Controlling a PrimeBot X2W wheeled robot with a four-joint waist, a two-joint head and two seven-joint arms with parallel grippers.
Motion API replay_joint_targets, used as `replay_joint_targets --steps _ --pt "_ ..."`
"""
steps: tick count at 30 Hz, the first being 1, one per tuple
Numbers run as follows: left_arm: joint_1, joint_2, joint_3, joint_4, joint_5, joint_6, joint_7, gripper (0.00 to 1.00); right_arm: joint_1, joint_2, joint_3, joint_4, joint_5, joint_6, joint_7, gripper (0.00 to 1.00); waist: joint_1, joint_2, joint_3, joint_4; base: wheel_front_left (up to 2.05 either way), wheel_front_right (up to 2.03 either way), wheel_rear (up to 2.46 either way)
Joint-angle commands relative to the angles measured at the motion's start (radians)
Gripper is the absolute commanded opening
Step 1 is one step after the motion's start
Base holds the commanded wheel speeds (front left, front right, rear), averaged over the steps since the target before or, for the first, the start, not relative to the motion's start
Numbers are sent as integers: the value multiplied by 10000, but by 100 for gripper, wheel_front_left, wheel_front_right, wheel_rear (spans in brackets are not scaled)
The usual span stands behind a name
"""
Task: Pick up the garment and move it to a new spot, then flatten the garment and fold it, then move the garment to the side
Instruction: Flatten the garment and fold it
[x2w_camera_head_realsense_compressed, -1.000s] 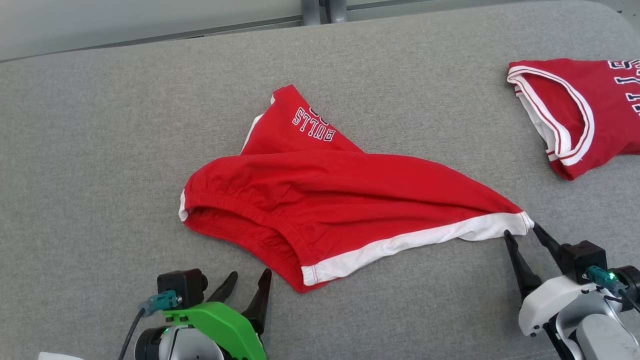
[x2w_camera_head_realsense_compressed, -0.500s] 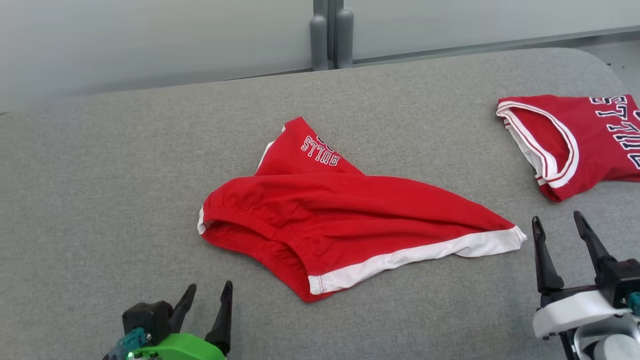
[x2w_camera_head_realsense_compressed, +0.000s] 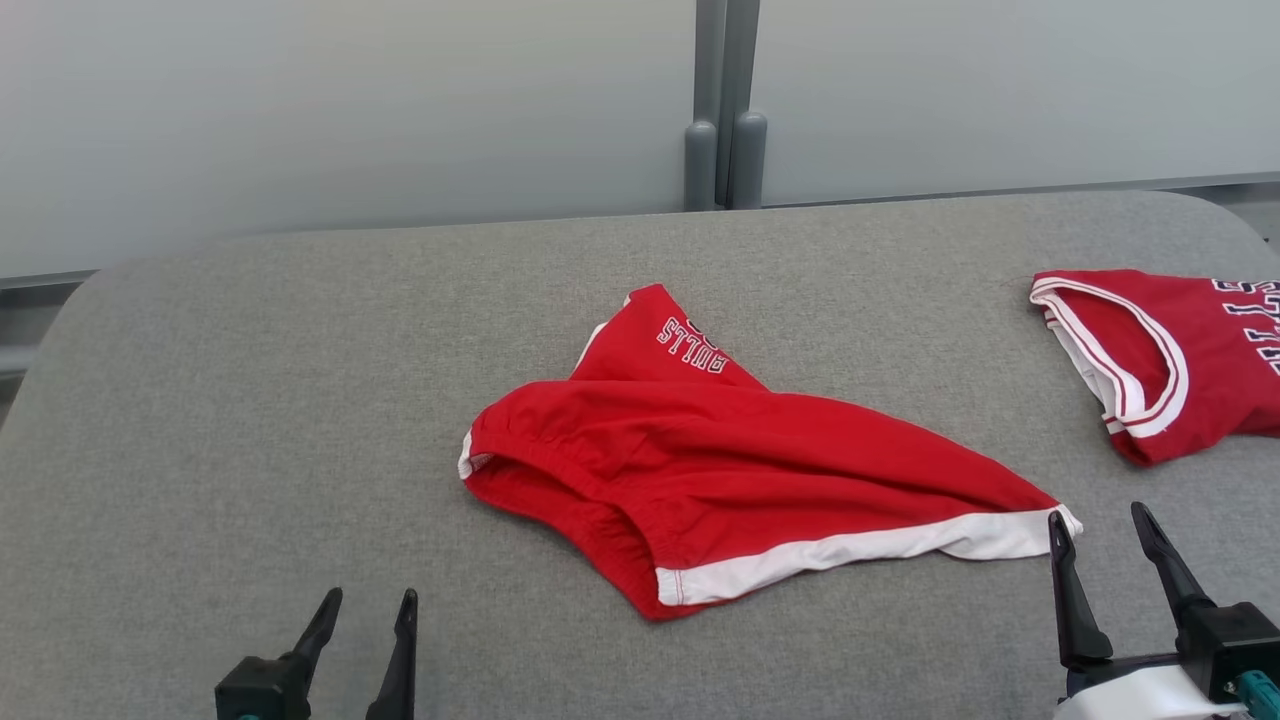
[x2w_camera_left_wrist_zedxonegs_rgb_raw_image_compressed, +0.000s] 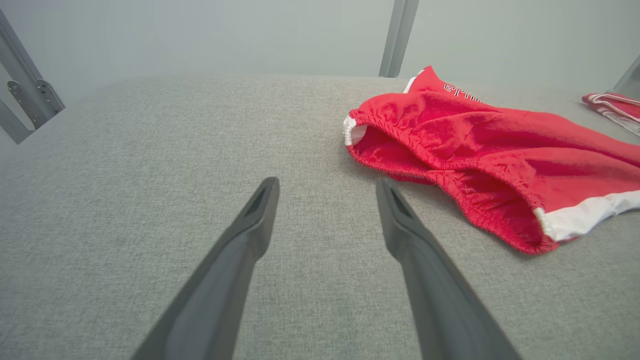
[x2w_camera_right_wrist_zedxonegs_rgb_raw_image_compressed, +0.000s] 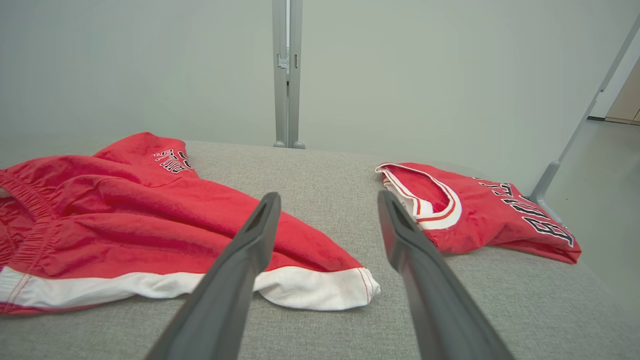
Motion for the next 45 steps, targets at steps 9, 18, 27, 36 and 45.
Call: replay_joint_targets --steps 9,18,27,36,45 --pt "791 -644 1892 166 1168 -765 -83 100 299 171 99 168 -265 -3 -27 100 1 65 -175 225 0 0 0" --pt "1060 -1476 3218 346 2111 -1640 -85 100 59 224 179 296 -216 -3 -29 100 1 65 -189 296 0 0 0" --pt "1119 -2084 4125 647 2865 -2310 -86 100 63 235 129 272 -235 -3 -28 100 1 65 -166 282 0 0 0" --pt "991 -2424 4565 781 3368 -2605 -86 100 33 238 121 340 -190 -3 -28 100 1 65 -107 309 0 0 0" --pt "657 -2776 4119 440 3508 -2842 219 100 -242 -256 -347 1028 15 -3 -23 100 1 65 26 257 0 0 0"
